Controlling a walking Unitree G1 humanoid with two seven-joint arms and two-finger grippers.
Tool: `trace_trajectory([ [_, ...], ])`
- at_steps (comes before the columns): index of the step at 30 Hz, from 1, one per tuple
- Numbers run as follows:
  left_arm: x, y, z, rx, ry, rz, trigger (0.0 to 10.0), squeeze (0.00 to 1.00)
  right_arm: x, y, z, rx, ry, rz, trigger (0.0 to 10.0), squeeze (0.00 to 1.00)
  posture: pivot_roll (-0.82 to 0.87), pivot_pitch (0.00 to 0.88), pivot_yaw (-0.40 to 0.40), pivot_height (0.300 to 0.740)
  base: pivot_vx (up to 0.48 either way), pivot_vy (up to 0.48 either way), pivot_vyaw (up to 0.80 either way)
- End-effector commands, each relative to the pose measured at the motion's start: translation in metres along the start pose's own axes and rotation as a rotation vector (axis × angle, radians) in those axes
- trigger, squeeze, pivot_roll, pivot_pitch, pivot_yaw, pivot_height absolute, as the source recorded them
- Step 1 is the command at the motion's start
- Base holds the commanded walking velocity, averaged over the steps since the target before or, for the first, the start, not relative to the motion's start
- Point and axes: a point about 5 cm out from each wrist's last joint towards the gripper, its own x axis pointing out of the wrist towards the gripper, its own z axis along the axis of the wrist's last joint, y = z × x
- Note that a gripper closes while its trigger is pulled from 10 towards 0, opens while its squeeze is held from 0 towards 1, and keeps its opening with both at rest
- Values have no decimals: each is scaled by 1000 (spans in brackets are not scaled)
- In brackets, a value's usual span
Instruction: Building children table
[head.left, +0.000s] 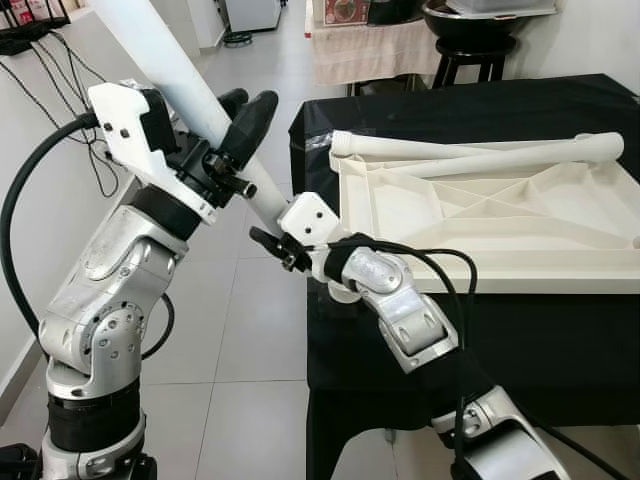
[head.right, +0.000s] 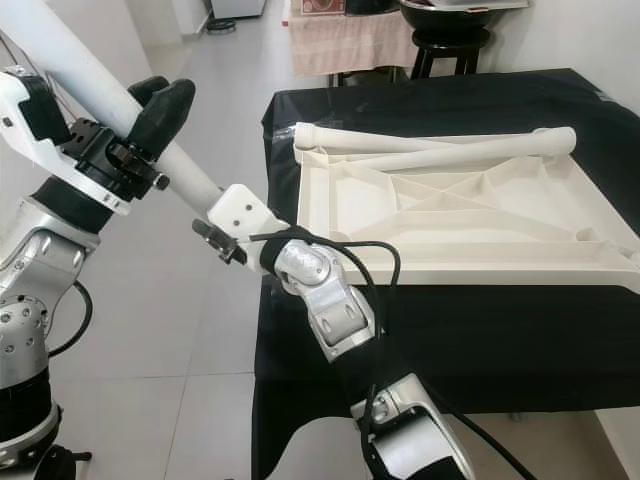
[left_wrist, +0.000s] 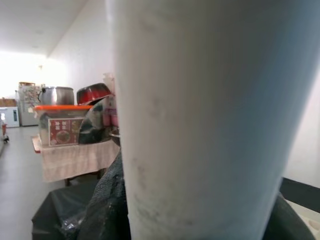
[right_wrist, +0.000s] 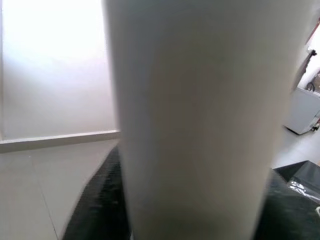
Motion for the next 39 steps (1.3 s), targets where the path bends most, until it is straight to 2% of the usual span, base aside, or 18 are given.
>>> trace_trajectory([
  [1,5,-3,0,48,0,-33,0,0,8,8,6,0,1,54,10000,1000,0,25,62,740,0,0,0],
  [10,13,-11,-4,74,-3,-79,0,0,17,11,1,12,93,75,10000,1000,-2,21,58,740,0,0,0],
  [11,14,-12,-4,71,-6,-84,0,0,19,11,2,18,89,71,10000,639,-5,21,56,740,0,0,0],
  [13,14,-12,-4,69,-8,-86,0,0,20,12,3,21,84,67,10000,639,-5,21,56,740,0,0,0],
  [14,15,-13,-4,65,-12,-88,0,0,22,11,5,29,75,54,10000,0,-6,22,58,740,0,0,0],
  [19,16,-13,-5,61,-18,-93,0,0,26,7,6,35,75,19,10000,0,-5,22,58,740,0,0,0],
  [24,18,-14,-5,56,-29,-100,0,0,28,2,-2,12,124,-25,10000,0,-4,22,56,740,0,0,0],
  [26,20,-19,-4,4,-53,-131,0,0,30,-8,-11,34,141,-113,10000,0,-3,20,57,740,0,0,0],
  [31,20,-22,-4,-34,-62,-157,0,0,31,-13,-13,44,131,-154,10000,0,-3,20,57,740,0,0,0],
  [33,13,-30,-4,-117,-40,-254,0,0,30,-22,-16,33,118,-196,10000,0,1,20,59,740,0,0,0],
  [39,9,-28,-3,-144,-36,-275,0,0,29,-23,-16,39,99,-198,10000,0,0,22,60,740,0,0,0],
])
